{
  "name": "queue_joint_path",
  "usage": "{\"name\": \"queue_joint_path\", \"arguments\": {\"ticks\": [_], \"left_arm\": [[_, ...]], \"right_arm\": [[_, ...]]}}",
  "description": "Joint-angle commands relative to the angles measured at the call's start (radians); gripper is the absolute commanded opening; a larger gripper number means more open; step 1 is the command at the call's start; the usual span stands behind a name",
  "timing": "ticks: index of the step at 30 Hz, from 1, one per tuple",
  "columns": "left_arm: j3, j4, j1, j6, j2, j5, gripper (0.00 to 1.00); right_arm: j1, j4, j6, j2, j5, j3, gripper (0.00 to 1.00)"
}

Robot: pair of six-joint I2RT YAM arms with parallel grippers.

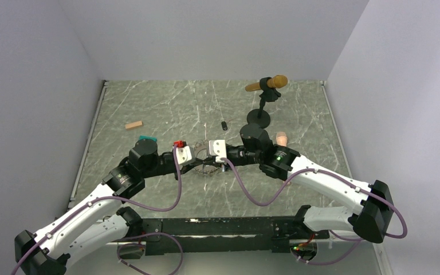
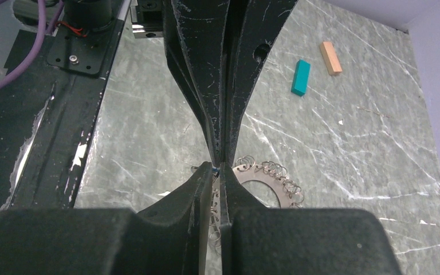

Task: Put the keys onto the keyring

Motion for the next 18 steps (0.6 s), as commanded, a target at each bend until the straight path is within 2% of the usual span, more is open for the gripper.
{"name": "queue_joint_path", "arguments": {"ticks": [1,4,9,12,15,16,17,18], "left_arm": [[0.042,0.029,-0.001,0.017,-0.007,-0.011,0.0],[0.04,0.034,-0.002,0.015,-0.012,-0.006,0.0],[0.041,0.035,-0.001,0.013,-0.012,-0.002,0.0],[0.039,0.038,-0.002,0.011,-0.012,0.002,0.0],[0.039,0.042,-0.001,0.007,-0.014,0.004,0.0],[0.038,0.046,-0.001,0.002,-0.018,0.004,0.0],[0.037,0.049,0.0,-0.008,-0.025,0.008,0.02],[0.032,0.058,0.003,-0.026,-0.039,0.012,0.13]], "right_arm": [[0.009,-0.002,0.003,0.006,0.006,0.035,0.16],[0.009,0.001,0.004,0.011,0.017,0.03,0.19],[0.009,0.011,0.008,0.014,0.018,0.024,0.16],[0.009,0.015,0.006,0.017,0.018,0.024,0.12],[0.009,0.011,0.0,0.019,0.015,0.025,0.0],[0.009,0.009,-0.004,0.018,0.016,0.025,0.0],[0.009,0.005,-0.006,0.016,0.015,0.026,0.0],[0.008,0.005,-0.007,0.011,0.015,0.026,0.0]]}}
